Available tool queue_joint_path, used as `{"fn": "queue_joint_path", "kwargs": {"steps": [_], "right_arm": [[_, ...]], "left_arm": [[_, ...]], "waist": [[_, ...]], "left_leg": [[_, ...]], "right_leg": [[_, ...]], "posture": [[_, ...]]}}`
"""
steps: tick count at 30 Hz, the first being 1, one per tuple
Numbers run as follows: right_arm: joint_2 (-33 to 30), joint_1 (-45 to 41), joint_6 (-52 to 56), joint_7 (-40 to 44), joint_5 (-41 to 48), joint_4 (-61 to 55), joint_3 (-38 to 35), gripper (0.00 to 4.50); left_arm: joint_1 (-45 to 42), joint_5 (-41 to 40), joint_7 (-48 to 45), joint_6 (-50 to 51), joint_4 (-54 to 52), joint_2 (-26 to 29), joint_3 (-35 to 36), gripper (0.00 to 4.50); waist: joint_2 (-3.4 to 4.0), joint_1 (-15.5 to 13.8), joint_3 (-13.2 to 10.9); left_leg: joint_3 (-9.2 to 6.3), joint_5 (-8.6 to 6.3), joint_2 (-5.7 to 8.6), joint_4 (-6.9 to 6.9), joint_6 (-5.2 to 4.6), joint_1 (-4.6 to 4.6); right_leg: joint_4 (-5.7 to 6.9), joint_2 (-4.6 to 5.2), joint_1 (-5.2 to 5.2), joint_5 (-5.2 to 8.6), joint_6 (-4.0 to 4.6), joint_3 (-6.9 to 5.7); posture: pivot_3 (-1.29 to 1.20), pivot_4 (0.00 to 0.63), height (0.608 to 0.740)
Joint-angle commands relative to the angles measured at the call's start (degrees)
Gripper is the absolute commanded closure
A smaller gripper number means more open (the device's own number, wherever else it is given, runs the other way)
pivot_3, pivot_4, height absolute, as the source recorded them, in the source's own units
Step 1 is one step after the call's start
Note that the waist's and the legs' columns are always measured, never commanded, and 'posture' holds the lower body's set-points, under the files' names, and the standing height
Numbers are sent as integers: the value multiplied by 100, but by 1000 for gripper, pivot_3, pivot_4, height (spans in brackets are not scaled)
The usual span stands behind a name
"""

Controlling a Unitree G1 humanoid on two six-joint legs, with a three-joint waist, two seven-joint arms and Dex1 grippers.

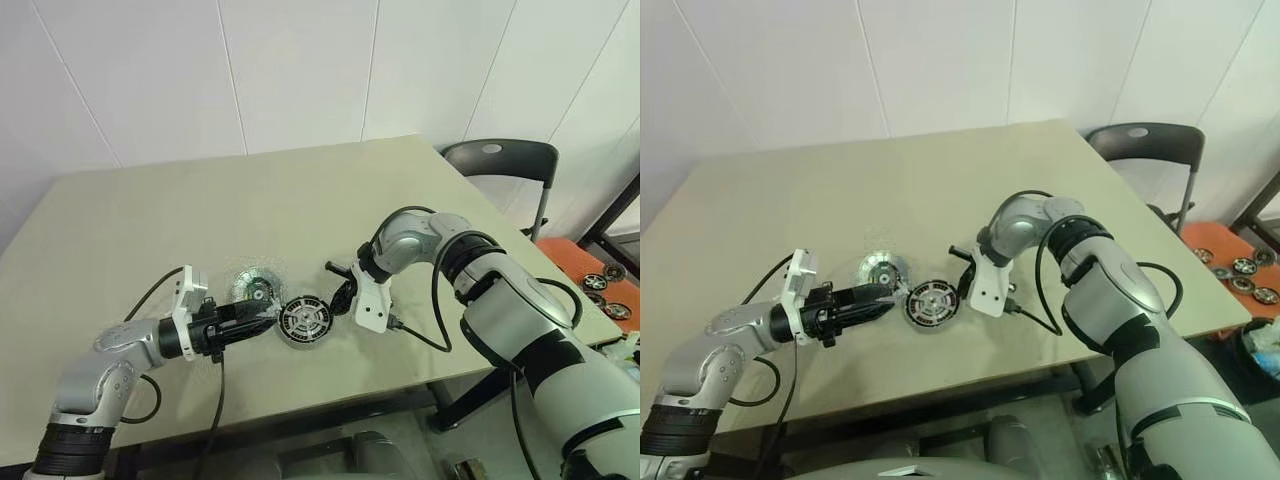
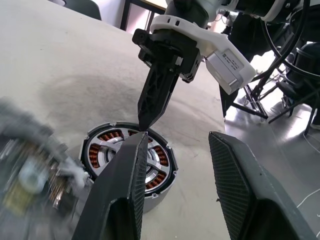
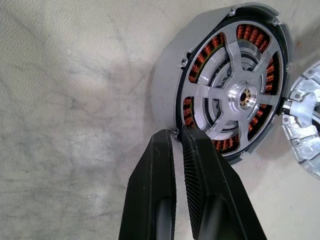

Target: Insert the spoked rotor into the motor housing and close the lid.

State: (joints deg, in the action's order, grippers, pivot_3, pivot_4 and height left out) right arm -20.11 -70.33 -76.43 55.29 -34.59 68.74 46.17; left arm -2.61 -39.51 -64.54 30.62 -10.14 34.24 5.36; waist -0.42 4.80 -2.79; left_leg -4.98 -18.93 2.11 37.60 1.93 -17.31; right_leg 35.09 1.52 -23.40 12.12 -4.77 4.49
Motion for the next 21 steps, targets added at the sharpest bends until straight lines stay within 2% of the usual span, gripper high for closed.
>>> {"fn": "queue_joint_path", "kwargs": {"steps": [1, 4, 6, 21], "right_arm": [[-14, -150, -19, -85, 21, -54, -91, 4082], [-27, -160, -46, -178, -44, -44, -75, 4082], [-28, -169, -47, -277, -102, -44, -71, 4487], [-47, -271, 1, -170, -117, -10, -70, 4487]], "left_arm": [[-56, -79, -31, -102, -58, -13, 99, 2412], [-50, -72, -28, -110, -52, -25, 99, 2412], [-50, -65, -30, -112, -46, -34, 99, 2412], [-72, -42, -33, -134, -6, -85, 67, 2412]], "waist": [[0, -1, 0], [0, -1, 0], [0, -1, 0], [0, 7, 0]], "left_leg": [[1, 0, 1, 0, 0, 0], [1, 0, 1, 0, 0, 0], [0, 0, 1, 0, 0, 0], [1, 0, 1, 0, 0, 0]], "right_leg": [[0, 1, 0, 0, 0, 1], [0, 1, 0, 0, 0, 1], [0, 1, 0, 0, 0, 1], [0, 0, 0, 0, 0, 1]], "posture": [[0, 0, 740], [0, 0, 740], [0, 0, 740], [0, 0, 740]]}}
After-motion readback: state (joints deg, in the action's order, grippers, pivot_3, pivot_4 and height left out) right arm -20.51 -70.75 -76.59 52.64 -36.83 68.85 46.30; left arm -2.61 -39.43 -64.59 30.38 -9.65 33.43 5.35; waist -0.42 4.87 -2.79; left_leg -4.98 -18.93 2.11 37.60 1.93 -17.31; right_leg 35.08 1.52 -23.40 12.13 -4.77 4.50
